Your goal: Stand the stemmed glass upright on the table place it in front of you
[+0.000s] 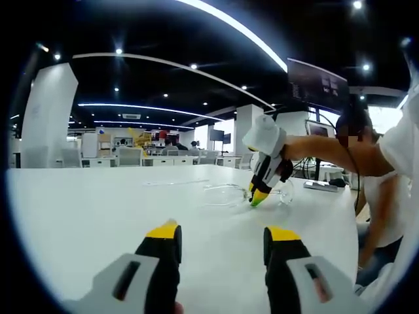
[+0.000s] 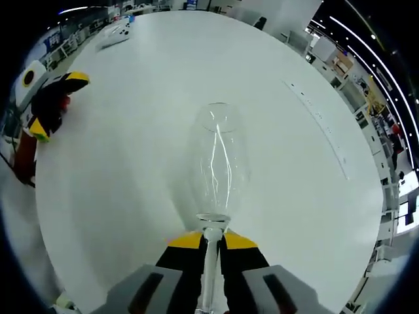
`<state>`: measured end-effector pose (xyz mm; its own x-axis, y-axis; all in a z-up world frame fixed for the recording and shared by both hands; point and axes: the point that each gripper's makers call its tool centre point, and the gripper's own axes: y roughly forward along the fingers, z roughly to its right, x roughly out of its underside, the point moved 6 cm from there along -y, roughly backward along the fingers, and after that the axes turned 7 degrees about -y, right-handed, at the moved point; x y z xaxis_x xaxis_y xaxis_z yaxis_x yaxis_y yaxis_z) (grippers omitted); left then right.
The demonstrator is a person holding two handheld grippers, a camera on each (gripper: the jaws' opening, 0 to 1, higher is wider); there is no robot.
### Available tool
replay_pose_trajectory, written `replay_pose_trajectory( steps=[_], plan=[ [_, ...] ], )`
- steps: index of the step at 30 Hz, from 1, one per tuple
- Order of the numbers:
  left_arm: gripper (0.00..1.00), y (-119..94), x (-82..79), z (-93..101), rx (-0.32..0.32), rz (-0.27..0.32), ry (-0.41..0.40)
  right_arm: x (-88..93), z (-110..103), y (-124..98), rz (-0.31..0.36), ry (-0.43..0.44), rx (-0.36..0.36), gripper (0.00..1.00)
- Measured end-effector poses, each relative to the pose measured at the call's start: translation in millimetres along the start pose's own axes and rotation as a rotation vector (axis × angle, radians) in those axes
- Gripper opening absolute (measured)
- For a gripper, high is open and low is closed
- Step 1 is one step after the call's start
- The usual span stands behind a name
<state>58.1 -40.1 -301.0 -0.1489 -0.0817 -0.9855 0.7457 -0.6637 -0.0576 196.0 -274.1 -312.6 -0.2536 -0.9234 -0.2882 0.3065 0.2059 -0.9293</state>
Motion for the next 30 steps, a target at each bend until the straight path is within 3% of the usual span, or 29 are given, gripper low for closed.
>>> replay_pose_trajectory(
  steps=[30],
  plan=[
    [0.50, -0.5, 0.9, -1.1, -0.012, -0.004, 0.007, 7.4, 0.1, -4.3, 0.037, 0.076, 0.015, 0.12]
  ],
)
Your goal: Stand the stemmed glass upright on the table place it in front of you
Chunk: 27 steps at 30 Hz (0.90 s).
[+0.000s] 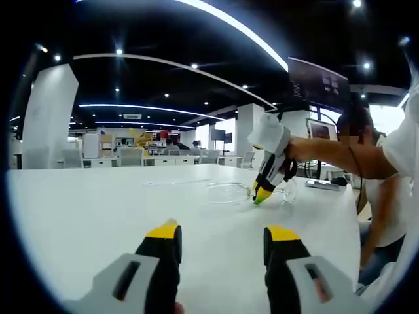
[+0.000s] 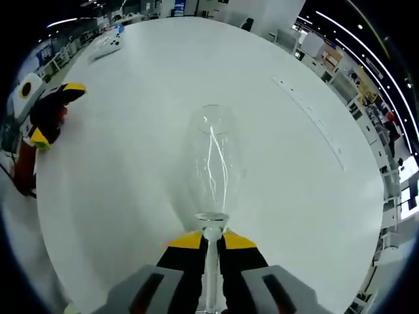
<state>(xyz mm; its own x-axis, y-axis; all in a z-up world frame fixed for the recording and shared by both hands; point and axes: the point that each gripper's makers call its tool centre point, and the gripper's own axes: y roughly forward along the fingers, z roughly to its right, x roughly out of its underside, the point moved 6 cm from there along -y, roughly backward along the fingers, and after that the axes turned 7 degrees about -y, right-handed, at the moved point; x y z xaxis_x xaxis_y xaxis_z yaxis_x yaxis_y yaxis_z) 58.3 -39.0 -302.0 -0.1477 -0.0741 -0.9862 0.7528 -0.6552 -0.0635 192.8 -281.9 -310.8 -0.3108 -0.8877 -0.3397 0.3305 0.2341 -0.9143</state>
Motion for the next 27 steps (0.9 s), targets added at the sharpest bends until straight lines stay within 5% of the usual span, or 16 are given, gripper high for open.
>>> replay_pose_trajectory(
  steps=[27],
  plan=[
    [0.50, 0, 0.2, 0.2, -0.001, -0.002, 0.001, -2.2, -3, -19, 0.034, 0.031, 0.035, 0.12]
  ],
)
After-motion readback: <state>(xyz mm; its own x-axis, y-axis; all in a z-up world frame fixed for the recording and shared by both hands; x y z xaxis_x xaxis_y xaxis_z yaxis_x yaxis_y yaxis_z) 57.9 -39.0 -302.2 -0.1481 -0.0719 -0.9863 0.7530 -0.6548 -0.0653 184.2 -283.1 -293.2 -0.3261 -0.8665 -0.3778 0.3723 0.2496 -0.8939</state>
